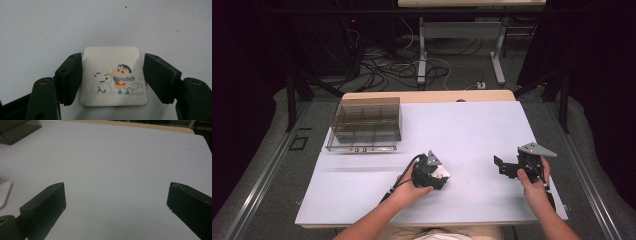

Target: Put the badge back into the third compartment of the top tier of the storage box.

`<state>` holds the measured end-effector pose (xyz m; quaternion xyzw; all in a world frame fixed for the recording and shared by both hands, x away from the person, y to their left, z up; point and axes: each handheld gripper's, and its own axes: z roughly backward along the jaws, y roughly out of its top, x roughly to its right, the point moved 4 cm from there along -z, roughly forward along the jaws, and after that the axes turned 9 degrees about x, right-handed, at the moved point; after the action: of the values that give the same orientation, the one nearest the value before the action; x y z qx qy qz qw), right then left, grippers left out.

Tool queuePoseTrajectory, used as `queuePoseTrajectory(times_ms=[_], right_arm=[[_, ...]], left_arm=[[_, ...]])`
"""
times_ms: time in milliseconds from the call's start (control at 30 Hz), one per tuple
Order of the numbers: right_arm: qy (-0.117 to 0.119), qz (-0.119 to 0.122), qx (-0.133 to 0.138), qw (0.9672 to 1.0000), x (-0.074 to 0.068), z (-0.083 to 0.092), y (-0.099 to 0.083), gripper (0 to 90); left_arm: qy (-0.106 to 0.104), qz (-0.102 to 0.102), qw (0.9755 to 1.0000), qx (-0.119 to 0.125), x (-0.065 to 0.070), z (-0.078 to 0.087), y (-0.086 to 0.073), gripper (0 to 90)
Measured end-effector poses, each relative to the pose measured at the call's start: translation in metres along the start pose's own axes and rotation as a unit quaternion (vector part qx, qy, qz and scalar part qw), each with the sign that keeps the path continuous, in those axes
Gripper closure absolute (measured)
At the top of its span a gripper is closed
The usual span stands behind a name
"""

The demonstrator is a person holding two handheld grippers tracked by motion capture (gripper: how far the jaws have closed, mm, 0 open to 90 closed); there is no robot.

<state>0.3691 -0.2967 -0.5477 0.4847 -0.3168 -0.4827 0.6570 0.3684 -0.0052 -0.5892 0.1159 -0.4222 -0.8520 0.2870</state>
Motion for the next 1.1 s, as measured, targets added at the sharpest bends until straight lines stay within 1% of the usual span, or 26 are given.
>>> queuePoseTrajectory(times_ms=[67,233,300,333,500,567,700,767,967,1100], right_arm=[[0.0,0.0,0.0,1.0,0.0,0.0,0.0,2.3],[0.0,0.001,0.0,1.0,0.0,0.0,0.0,2.3],[-0.001,0.0,0.001,1.0,0.0,0.0,0.0,2.3],[-0.001,-0.004,0.001,1.0,-0.001,0.0,0.0,2.3],[0.0,0.0,0.0,1.0,0.0,0.0,0.0,2.3],[0.0,-0.005,0.001,1.0,-0.001,0.0,0.0,2.3],[0.001,0.0,0.0,1.0,0.0,0.0,0.0,2.3],[0.002,-0.004,0.0,1.0,-0.001,0.0,0.0,2.3],[0.001,0.0,0.0,1.0,0.0,0.0,0.0,2.3],[-0.001,-0.004,-0.001,1.0,-0.001,0.0,0.0,2.3]], left_arm=[[0.002,-0.002,1.0,-0.001,-0.001,0.001,0.0,33.1],[0.002,0.002,1.0,0.001,-0.001,0.003,0.002,33.2],[0.004,0.0,1.0,0.002,-0.002,0.004,0.003,33.2],[0.005,0.002,1.0,0.001,-0.002,0.004,0.004,33.2],[0.01,0.002,0.9999,0.003,-0.003,0.007,0.006,33.2],[0.014,0.006,0.9999,0.005,-0.004,0.008,0.008,33.2],[0.017,0.008,0.9998,0.007,-0.005,0.011,0.01,33.2],[0.019,0.009,0.9998,0.005,-0.005,0.012,0.012,33.1],[0.025,0.014,0.9996,0.007,-0.006,0.016,0.016,33.1],[0.029,0.018,0.9994,0.009,-0.007,0.019,0.019,33.1]])
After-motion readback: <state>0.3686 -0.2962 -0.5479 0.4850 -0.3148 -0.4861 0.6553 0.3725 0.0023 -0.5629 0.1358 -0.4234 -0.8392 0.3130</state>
